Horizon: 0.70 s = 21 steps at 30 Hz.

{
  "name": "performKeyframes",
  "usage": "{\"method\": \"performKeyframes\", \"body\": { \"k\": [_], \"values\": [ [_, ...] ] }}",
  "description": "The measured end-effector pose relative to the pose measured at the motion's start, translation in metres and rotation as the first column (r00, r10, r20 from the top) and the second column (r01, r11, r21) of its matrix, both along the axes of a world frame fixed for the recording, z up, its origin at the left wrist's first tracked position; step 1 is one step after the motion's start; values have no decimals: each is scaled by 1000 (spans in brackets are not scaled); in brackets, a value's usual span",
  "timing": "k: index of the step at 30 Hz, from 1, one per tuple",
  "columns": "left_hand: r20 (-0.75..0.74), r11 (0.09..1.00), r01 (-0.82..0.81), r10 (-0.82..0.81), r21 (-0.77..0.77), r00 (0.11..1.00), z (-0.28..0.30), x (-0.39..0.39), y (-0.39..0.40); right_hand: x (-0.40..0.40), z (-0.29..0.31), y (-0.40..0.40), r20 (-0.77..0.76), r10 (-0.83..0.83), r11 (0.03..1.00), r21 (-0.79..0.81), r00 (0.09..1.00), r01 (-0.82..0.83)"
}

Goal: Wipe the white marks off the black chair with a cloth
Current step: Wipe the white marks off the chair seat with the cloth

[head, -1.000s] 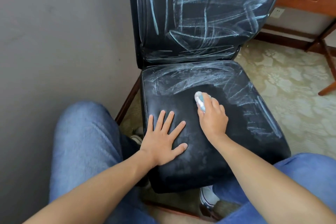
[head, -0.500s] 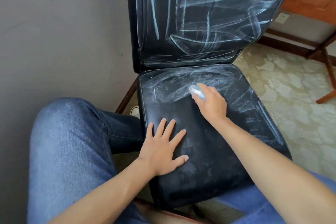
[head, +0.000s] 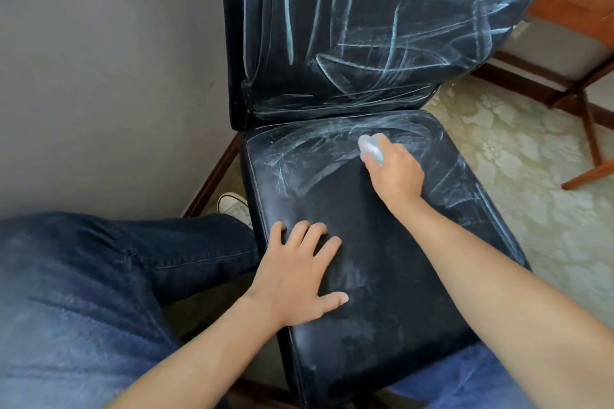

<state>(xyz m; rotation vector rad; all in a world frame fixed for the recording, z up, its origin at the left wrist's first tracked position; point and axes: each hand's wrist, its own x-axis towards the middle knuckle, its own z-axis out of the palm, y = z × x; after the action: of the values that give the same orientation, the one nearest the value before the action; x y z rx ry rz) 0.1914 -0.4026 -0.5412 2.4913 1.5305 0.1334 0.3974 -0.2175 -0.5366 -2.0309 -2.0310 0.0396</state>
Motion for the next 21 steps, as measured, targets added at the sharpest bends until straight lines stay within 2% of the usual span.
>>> {"method": "performKeyframes", "body": {
  "k": [2,4,6,8,10,13,15,16,18,21],
  "values": [
    [-29,995,-37,35,-94,999,2,1,1,-14,-1,-5,-28,5,1000,11,1000,-4],
    [-68,987,-64,55,-145,996,0,0,5,-39,-6,-31,-56,202,979,46,978,-200],
    [-98,974,-71,50,-216,994,-1,-1,7,-57,-8,-61,-83,442,897,55,893,-439],
    [-114,969,-63,36,-238,993,0,-1,6,-54,-3,-63,-58,581,814,60,812,-578],
    [-131,968,-64,32,-244,991,1,-2,3,-45,7,-43,30,560,827,43,828,-560],
    [-140,971,-91,61,-221,988,2,-3,1,-27,12,2,36,213,976,-46,976,-212],
    [-149,970,-106,74,-220,986,6,-1,1,-27,8,12,-14,93,994,-51,996,-94],
    [-152,968,-109,76,-225,985,8,-1,1,-34,6,7,-23,95,994,-45,995,-96],
    [-136,964,-123,92,-235,986,14,-1,2,-51,0,-17,-39,228,973,-18,973,-228],
    [-89,957,-175,158,-233,983,20,-3,4,-62,2,-60,-88,536,842,-14,840,-539]
  ]
}}
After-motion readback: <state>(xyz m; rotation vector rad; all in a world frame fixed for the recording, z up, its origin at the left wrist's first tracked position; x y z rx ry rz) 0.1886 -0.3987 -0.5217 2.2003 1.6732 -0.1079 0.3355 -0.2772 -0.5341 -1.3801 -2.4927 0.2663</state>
